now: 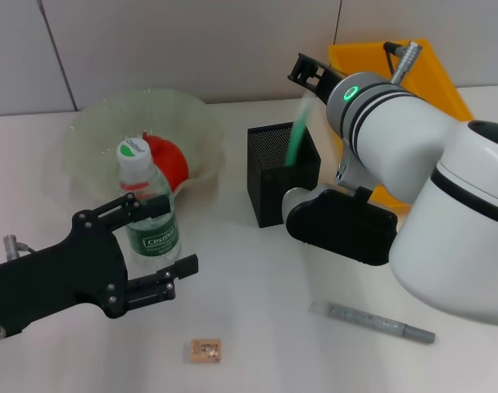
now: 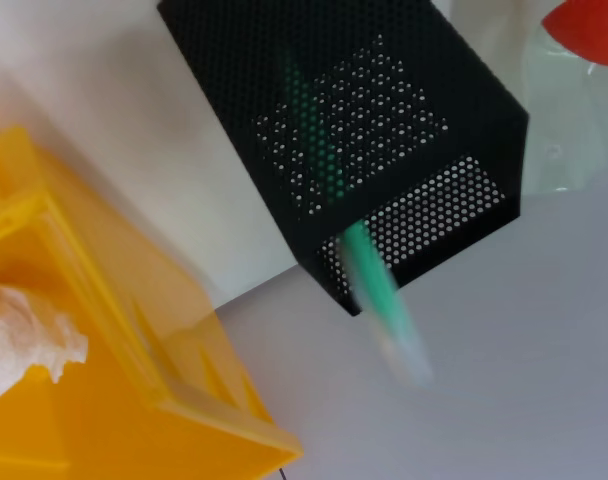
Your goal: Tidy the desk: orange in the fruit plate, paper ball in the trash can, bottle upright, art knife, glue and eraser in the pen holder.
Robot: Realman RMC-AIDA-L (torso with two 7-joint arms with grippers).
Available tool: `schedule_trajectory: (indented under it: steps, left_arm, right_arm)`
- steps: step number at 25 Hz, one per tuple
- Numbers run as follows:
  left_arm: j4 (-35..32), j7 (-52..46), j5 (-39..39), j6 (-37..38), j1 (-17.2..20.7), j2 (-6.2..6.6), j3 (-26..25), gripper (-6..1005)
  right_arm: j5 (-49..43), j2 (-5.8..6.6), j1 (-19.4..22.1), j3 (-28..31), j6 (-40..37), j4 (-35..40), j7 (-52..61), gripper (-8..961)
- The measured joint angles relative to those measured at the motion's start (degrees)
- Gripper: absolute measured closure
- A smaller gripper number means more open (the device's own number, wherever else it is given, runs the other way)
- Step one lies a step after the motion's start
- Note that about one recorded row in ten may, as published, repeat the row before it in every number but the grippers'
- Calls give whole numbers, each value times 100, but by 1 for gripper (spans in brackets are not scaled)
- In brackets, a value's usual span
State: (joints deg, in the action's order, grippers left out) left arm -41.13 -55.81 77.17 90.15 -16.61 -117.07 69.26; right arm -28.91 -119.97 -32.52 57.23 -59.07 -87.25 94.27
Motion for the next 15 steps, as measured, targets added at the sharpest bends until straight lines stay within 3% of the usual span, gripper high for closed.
schedule_trajectory:
  steps: [9, 15]
  left_arm:
    - [-1, 0, 0, 3, 23, 0, -1, 203]
    - [-18, 0, 0, 3, 43, -4, -8, 203]
  right_arm:
    - [-109, 7, -17, 64, 196, -58, 304, 613]
    - [-164, 34, -56, 732, 575, -395, 1013, 506]
